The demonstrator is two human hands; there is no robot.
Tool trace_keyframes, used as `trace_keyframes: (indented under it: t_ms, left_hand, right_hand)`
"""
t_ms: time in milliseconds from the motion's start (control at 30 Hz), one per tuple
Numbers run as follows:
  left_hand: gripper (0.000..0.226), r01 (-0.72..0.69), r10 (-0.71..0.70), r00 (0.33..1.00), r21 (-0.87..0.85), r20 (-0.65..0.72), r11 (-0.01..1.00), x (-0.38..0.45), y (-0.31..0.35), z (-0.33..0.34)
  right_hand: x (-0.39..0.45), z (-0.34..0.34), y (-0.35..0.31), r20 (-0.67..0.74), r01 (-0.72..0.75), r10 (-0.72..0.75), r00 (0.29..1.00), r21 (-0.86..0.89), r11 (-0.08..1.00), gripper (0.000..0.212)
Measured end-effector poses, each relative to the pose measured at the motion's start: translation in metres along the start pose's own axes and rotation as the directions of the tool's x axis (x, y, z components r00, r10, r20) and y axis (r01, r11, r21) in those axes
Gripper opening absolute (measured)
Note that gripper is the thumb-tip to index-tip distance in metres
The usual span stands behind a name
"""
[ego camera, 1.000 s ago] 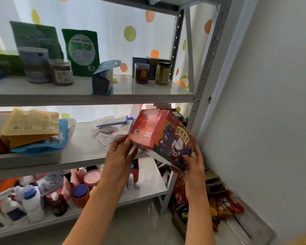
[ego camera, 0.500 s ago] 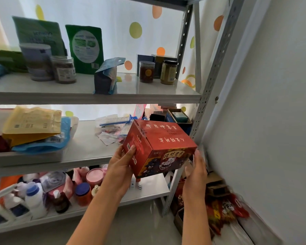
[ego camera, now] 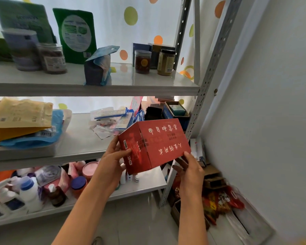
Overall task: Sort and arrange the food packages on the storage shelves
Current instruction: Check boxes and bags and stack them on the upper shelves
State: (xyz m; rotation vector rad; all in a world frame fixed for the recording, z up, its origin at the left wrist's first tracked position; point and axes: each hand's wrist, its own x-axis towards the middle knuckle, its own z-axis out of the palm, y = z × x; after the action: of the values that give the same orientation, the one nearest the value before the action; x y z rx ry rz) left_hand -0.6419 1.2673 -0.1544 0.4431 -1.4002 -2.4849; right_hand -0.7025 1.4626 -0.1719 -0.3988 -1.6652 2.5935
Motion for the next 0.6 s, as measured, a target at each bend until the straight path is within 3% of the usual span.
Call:
trace_keyframes:
  t_ms: [100, 233, 333, 433, 600]
  left_hand:
    - [0.053, -0.024, 0.035, 0.997, 0.137, -0.076, 0.99, 0.002, 0.006, 0.006]
    - [0.019, 0.015, 0.022, 0.983, 0.198, -0.183, 0.98, 0.002, 0.013, 0.009]
    - [0.039, 0.048, -0.014, 0.986, 0.199, -0.167, 0.979, 0.002, 0.015, 0.008]
    - [0.033, -0.006, 0.031, 0.986, 0.148, -0.163, 0.989, 0.003, 0.016, 0.008]
    - [0.04, -0.104, 0.115, 0.978, 0.073, -0.172, 0.992, 0.0, 0.016, 0.014]
  right_hand:
    - [0.003, -0.001, 0.005, 0.042, 0.015, -0.015, 0.999, 0.008, 1.0, 0.027]
    - [0.005, -0.001, 0.006, 0.067, 0.041, -0.045, 0.997, 0.055, 0.998, 0.035]
    - [0.01, 0.0, 0.008, 0.065, 0.066, -0.07, 0.995, 0.054, 0.996, 0.043]
    - [0.01, 0.004, 0.008, 0.059, 0.078, -0.08, 0.995, 0.028, 0.997, 0.04]
    - [0.02, 0.005, 0.01, 0.014, 0.044, -0.044, 0.999, 0.017, 0.999, 0.022]
